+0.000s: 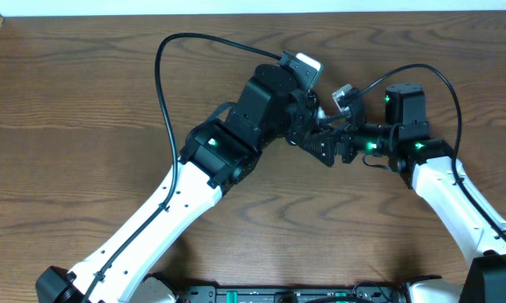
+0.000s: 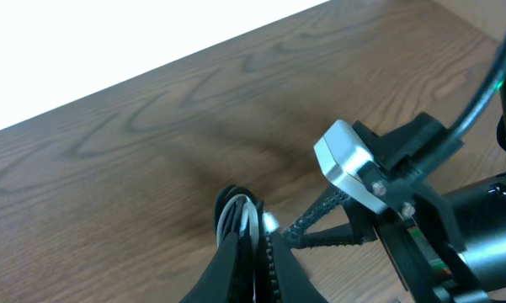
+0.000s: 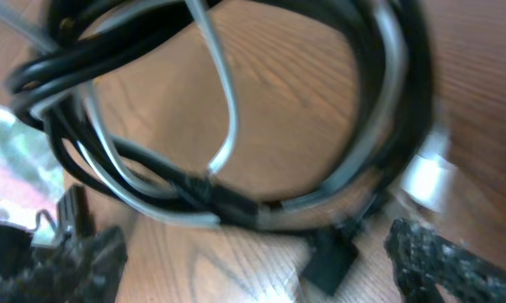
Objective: Untangle cables
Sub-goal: 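Bring the held coil to the right gripper and grasp a cable strand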
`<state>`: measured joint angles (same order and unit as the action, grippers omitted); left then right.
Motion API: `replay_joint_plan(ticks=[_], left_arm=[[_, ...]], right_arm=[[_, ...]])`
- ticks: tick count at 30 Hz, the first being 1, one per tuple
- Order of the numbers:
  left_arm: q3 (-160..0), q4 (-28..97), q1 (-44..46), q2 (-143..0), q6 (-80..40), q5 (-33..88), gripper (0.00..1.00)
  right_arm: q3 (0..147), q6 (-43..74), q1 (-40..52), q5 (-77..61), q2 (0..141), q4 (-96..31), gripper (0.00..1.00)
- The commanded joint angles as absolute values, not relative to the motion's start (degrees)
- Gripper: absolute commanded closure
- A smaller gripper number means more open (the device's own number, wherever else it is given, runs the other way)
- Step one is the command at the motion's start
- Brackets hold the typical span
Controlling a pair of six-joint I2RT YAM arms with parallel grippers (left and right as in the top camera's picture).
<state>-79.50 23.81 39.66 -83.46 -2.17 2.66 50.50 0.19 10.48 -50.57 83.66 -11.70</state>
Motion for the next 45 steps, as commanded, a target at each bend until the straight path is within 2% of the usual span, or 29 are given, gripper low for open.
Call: replay_joint_plan(ticks=[1,2,4,6,7,14,16,21,22,23,24,25,27,30,34,43,45], left_arm=[[-80.20,23.88,39.77,-81.10,-3.36,2.35,0.92],[-80.20,23.92,39.86,-80.75,-3.36,2.33,0.92],[-80.20,23.92,40.01,-80.12,-3.36,2.33,0.92],[-80.20,23.92,40.21,-79.22,-3.36,2.33,0.93],[-80.20,23.92,40.34,-78.78,-3.33,2.33,0.92],[-80.20,24.69,40.38,-76.60,-4.62,2.55,0.92],[-80.20,25.26,40.49,-76.09,-4.84,2.52,0.92],[-80.20,26.04,40.49,-75.61,-4.82,2.50,0.92],[-80.18,26.11,40.49,-75.61,-4.82,2.50,0.92],[-80.18,26.17,40.49,-75.61,-4.82,2.50,0.92],[-80.18,26.26,40.49,-75.64,-4.84,2.50,0.93],[-80.18,26.30,40.49,-75.64,-4.84,2.52,0.92],[-80.18,26.28,40.49,-75.64,-4.84,2.50,0.92],[-80.18,26.33,40.49,-75.64,-4.84,2.50,0.93],[-80.18,26.30,40.49,-75.61,-4.84,2.52,0.92],[-80.18,26.28,40.49,-75.61,-5.06,2.52,0.92],[-80.18,26.26,40.49,-75.61,-5.08,2.52,0.92]], right_arm=[[50.13,3.38,11.09,-45.71,83.61,-10.94,0.26],[50.13,3.38,11.09,-45.23,83.61,-10.90,0.34],[50.13,3.31,11.09,-44.86,83.61,-10.79,0.35],[50.13,3.36,11.11,-44.91,83.61,-10.48,0.17],[50.13,3.36,11.16,-44.91,83.61,-10.26,0.12],[50.13,4.47,11.16,-43.40,83.61,-8.82,0.12],[50.13,5.67,11.40,-41.85,83.61,-8.47,0.18],[50.13,5.78,11.84,-41.91,83.61,-8.08,0.64],[50.13,5.78,11.84,-41.93,83.61,-8.14,0.65],[50.13,5.78,11.88,-41.93,83.61,-8.16,0.58],[50.13,5.82,12.05,-41.98,83.61,-8.23,0.34],[50.13,6.28,12.32,-41.98,83.61,-8.32,0.20],[50.13,6.44,12.78,-41.93,83.61,-8.23,0.24],[50.13,6.87,13.15,-41.95,83.61,-8.03,0.20],[50.13,6.87,13.65,-41.91,83.61,-7.92,0.33],[50.13,9.23,15.90,-36.32,83.64,-7.51,0.38],[50.13,9.39,16.23,-36.29,83.64,-7.40,0.46]])
